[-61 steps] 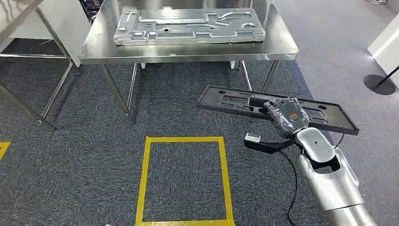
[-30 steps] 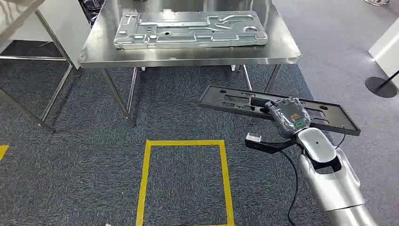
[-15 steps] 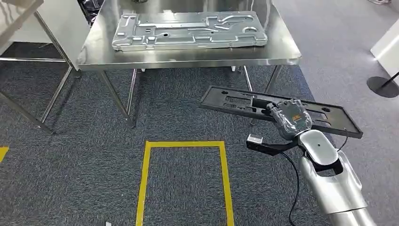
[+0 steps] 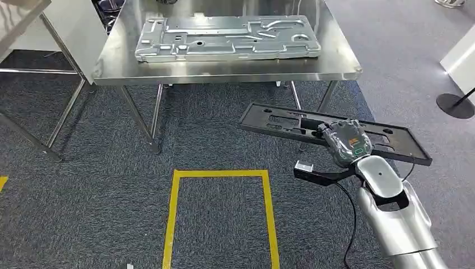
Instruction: Take the parts from the cabinet and place them on the table.
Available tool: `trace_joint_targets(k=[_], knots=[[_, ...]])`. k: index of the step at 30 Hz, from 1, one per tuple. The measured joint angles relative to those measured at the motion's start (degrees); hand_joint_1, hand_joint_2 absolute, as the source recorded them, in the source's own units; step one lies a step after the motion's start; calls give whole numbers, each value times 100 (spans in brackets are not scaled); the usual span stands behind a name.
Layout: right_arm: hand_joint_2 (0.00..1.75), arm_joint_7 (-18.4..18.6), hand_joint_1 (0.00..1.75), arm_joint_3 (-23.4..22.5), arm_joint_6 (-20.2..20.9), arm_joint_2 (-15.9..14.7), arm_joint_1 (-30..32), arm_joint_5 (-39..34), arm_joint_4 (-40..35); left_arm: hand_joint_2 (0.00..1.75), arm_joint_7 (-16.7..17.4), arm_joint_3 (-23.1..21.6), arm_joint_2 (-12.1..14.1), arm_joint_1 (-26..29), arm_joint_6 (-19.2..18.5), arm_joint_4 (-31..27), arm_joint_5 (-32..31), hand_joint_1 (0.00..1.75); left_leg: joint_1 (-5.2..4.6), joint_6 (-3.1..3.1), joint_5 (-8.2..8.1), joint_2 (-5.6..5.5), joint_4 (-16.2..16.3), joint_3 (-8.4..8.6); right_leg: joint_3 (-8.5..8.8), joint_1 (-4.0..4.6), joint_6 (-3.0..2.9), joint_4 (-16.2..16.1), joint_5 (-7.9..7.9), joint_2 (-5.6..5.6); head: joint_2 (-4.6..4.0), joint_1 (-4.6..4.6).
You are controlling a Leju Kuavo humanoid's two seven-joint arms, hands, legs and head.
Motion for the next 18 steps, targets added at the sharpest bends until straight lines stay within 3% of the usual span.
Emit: trace_joint_targets(k=[1, 2, 4, 5, 6, 7, 8, 10, 11, 14, 16, 17, 18], knots=[[175, -2, 175, -6, 0, -13, 2, 0, -11, 175, 0, -2, -2, -2, 0, 0, 2, 0, 18, 25, 13, 0, -25, 22, -24, -27, 21, 90, -64, -8, 0, 17], [175, 0, 175, -15, 0, -22, -16, 0, -13, 175, 0, -4, -7, -13, 0, 0, 2, 0, 19, 56, 7, 4, -32, 26, -153, -20, 37, 345, -223, -9, 0, 31], [175, 0, 175, -44, 4, -28, -26, 0, -11, 175, 0, -4, -13, -29, 0, 0, 2, 0, 3, 77, -3, 5, -28, 29, -630, -22, 76, 1284, -632, -10, 0, 30], [175, -2, 175, -44, 13, -28, -27, 2, -4, 175, 2, -4, -13, -29, 0, 0, 2, 0, -1, 85, -10, 6, -24, 32, -871, -24, 87, 1714, -745, -10, 0, 31], [175, -9, 175, -44, 37, -28, -32, 2, 9, 175, 9, -4, -13, -30, 0, 0, 2, 0, -6, 90, -18, 5, -22, 38, -979, -25, 84, 1851, -703, -11, 0, 30], [175, -15, 175, -44, 46, -31, -42, 2, 18, 175, 11, -4, -17, -34, 0, 0, 2, 0, -8, 88, -28, 1, -18, 49, -943, -24, 77, 1701, -539, -11, 0, 31], [175, -22, 175, -44, 46, -39, -74, 2, 26, 175, 18, -4, -24, -39, 0, 0, 2, 0, -8, 80, -42, -2, -8, 61, -794, -24, 65, 1337, -288, -12, 0, 31], [175, -26, 175, -39, 48, -72, -195, 2, 48, 175, 24, -7, -46, -64, 0, 0, 2, 0, -13, 52, -87, -10, 19, 99, -308, -23, 19, 274, 232, -16, 0, 31], [175, -28, 175, -39, 48, -76, -254, 2, 57, 175, 26, -7, -55, -77, 0, 0, 2, 0, -55, 16, -111, -11, 35, 91, -216, 19, -11, 91, 145, -16, 0, 28], [175, -42, 175, -22, 48, -76, -297, -2, 81, 175, 28, -7, -57, -84, 0, 0, 4, 0, -42, -63, -124, -11, -1, 117, -221, 40, -103, 73, 145, -5, 0, 26], [175, -44, 175, -4, 52, -76, -299, 0, 96, 175, 28, -7, -55, -97, 0, 0, 4, 0, -44, -137, -193, -3, 62, 107, -175, -23, -171, 11, 168, -17, 0, 28], [175, -42, 175, 7, 52, -76, -315, 0, 98, 175, 28, -7, -57, -102, 0, 0, 4, 0, -44, -169, -338, 8, 292, 13, -165, -23, -210, 7, 155, -19, -2, -4], [175, -42, 175, 17, 52, -76, -323, 0, 101, 175, 28, -7, -55, -103, 0, 0, 4, 0, -28, -182, -547, 10, 686, -185, -162, -14, -230, 8, 147, -21, -2, -9]])
